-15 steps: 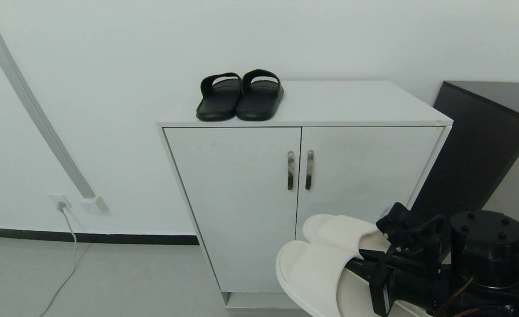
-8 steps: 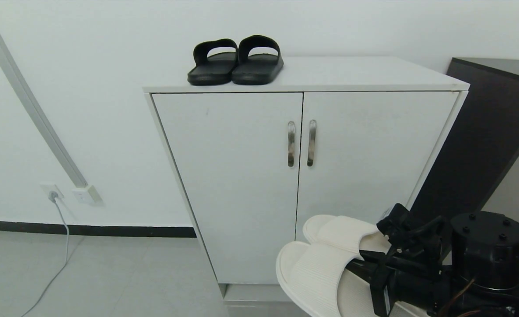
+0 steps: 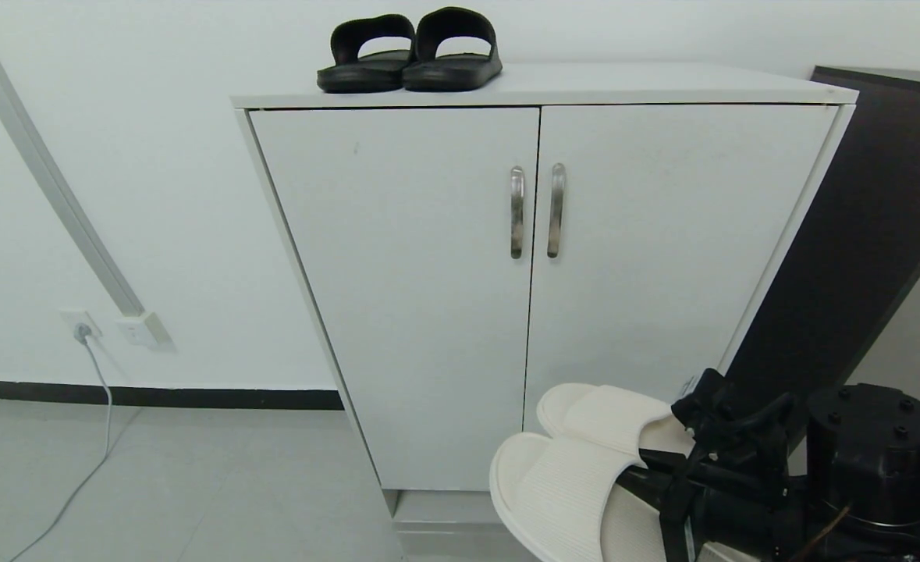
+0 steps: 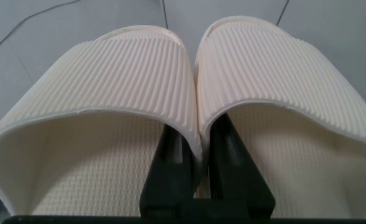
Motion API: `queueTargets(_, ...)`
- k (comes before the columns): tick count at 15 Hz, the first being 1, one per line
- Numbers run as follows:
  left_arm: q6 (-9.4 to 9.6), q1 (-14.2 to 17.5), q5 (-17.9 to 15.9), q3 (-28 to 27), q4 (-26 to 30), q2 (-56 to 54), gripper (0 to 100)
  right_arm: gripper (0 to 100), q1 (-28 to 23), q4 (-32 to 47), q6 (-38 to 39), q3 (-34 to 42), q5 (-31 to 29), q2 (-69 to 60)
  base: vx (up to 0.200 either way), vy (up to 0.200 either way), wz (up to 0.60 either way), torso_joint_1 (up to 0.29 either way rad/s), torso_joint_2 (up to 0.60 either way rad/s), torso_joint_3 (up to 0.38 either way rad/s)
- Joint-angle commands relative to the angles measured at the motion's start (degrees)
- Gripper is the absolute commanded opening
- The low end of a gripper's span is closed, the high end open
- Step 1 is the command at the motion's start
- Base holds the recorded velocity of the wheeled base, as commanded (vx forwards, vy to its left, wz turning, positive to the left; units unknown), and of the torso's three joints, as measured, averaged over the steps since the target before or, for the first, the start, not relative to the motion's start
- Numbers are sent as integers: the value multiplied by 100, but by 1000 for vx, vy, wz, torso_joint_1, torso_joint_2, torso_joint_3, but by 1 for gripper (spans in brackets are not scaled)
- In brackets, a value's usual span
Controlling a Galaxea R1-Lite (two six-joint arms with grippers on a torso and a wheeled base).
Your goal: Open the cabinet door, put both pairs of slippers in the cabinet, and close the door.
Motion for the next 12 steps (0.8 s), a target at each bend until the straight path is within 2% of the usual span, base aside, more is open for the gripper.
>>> queueTargets(1,3,-7,-1,-6,1,39,100,0,86,-2,-4,27,6,-4,0,0,0,0,0,0)
queueTargets(3,12,-16,-18,-6,1,92,100,0,183,-19,-4,45,6,-4,0,0,0,0,0,0)
queueTargets(5,214,-69,-124,-33,-16,259,100,0,244,-195,-4,106,-2,-4,0,0,0,0,0,0)
queueTargets(6,135,-69,-176,-332,-95,514,100,0,270,-248,-13,141,-2,-4,0,0,0,0,0,0)
queueTargets(7,-269,-78,-212,-885,-157,918,100,0,270,-257,-66,185,-2,-4,0,0,0,0,0,0)
queueTargets(8,-428,-78,-229,-1202,-166,1323,100,0,270,-266,-92,194,-2,-4,0,0,0,0,0,0)
queueTargets(9,-392,-86,-423,-1298,-209,1736,100,0,270,-301,-92,203,-2,-4,0,0,0,0,0,0)
queueTargets(12,-392,-86,-1723,-1263,-684,2641,100,0,279,-433,-127,282,-2,-13,0,0,0,0,0,0)
